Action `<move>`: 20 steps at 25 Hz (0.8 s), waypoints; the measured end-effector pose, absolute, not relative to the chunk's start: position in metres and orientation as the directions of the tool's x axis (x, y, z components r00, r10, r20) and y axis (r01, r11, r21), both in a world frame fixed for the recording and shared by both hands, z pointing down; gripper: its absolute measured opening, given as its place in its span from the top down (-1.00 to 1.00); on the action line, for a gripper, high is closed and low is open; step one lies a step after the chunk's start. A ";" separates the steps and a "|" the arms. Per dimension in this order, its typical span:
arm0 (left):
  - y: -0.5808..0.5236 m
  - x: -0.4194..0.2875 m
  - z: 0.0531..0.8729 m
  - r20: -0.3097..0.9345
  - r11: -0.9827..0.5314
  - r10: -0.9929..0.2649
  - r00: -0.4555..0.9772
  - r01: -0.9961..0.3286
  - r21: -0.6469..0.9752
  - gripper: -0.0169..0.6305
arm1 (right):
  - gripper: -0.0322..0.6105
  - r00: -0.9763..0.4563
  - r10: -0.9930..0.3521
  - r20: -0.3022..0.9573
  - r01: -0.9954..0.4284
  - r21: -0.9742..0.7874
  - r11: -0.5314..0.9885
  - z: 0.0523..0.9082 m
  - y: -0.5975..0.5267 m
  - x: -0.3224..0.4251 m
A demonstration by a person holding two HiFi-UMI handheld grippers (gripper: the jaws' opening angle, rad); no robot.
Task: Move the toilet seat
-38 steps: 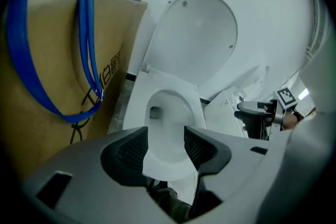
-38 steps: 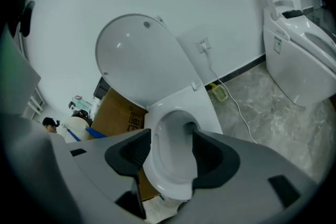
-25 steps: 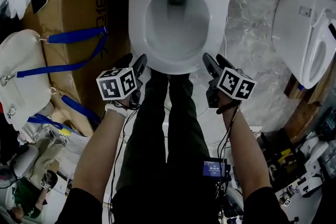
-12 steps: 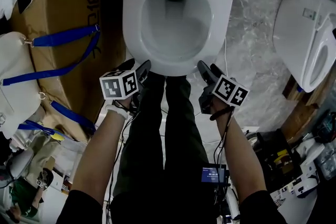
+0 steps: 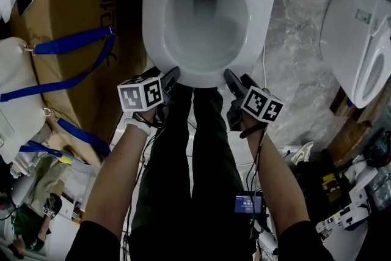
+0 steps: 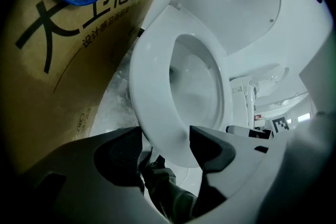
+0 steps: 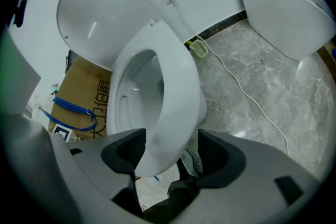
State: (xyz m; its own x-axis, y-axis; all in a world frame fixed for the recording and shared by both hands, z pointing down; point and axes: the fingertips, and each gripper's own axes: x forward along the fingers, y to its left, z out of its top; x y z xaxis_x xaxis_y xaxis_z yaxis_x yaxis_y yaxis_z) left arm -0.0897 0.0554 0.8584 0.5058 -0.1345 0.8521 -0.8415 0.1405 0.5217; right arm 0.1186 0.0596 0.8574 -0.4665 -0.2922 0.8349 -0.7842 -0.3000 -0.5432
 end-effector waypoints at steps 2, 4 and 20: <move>0.053 -0.092 0.860 0.848 0.162 -0.133 0.513 -0.833 0.529 0.11 | -0.04 -0.471 -0.288 0.834 -0.784 -0.545 -0.297 0.857 0.057 0.113; 0.048 -0.092 0.856 0.840 0.174 -0.129 0.526 -0.822 0.542 0.11 | -0.04 -0.467 -0.287 0.836 -0.781 -0.543 -0.309 0.855 0.055 0.112; 0.051 -0.087 0.821 0.799 0.192 -0.174 0.575 -0.776 0.600 0.11 | -0.04 -0.520 -0.285 0.805 -0.731 -0.592 -0.338 0.816 0.054 0.112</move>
